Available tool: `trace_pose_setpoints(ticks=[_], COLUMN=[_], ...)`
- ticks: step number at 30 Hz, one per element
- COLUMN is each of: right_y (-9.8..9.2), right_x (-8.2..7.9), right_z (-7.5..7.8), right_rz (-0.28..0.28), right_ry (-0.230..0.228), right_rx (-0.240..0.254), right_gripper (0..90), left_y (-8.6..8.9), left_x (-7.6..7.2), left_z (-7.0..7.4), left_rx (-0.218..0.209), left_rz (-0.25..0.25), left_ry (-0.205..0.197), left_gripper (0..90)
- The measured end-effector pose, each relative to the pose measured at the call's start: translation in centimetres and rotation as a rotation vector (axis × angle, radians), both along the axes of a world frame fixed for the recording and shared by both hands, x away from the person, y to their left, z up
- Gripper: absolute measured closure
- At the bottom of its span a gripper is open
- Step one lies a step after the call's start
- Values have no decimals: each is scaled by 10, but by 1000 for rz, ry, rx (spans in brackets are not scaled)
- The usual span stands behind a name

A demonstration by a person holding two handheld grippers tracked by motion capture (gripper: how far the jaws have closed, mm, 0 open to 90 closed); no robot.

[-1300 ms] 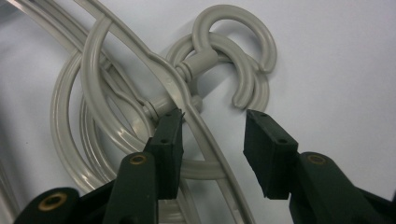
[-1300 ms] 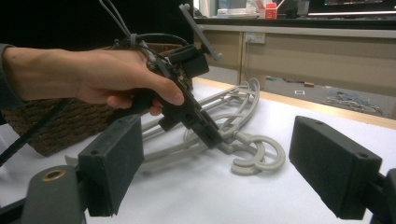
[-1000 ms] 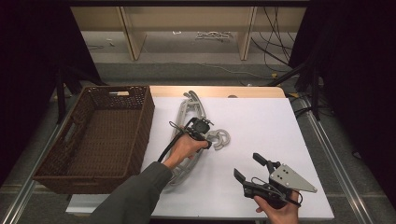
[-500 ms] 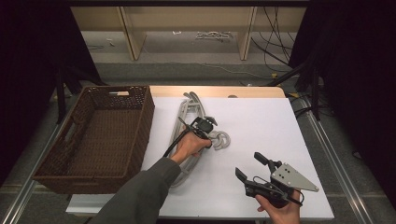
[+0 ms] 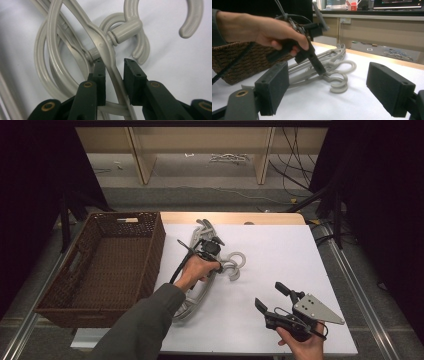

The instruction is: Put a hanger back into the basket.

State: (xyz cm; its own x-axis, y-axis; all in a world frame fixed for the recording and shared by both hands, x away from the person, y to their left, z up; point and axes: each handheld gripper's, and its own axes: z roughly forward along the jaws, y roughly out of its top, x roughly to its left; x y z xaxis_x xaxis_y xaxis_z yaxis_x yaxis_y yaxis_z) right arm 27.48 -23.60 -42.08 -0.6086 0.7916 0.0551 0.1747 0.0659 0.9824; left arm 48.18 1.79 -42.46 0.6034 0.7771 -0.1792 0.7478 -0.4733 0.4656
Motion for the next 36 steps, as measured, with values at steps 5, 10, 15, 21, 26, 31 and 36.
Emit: trace_pose_setpoints(ticks=[5, 10, 15, 21, 26, 31, 36], right_y=[0, 1, 0, 0, 0, 0, 0], right_x=[0, 1, 0, 0, 0, 0, 0], right_z=[-1, -1, -1, -1, -1, -1, -1], right_rz=[0, 11, 9, 7, 11, 9, 7], right_ry=[4, 4, 11, 18, 21, 27, 26], right_rx=[-4, 4, -12, -19, -20, -24, -21], right_gripper=[194, 194, 194, 193, 193, 193, 192], left_y=[23, 43, 57, 70, 73, 72, 72], left_x=[0, 0, -3, -6, -8, -14, -21], left_z=[20, 35, 43, 50, 55, 62, 71], left_rx=[-66, -121, -162, -225, -253, -317, -316], left_rz=[13, 62, 115, 137, 125, 119, 78], left_ry=[4, 20, 3, -1, -13, -22, -50], left_gripper=[745, 755, 764, 774, 777, 802, 821])
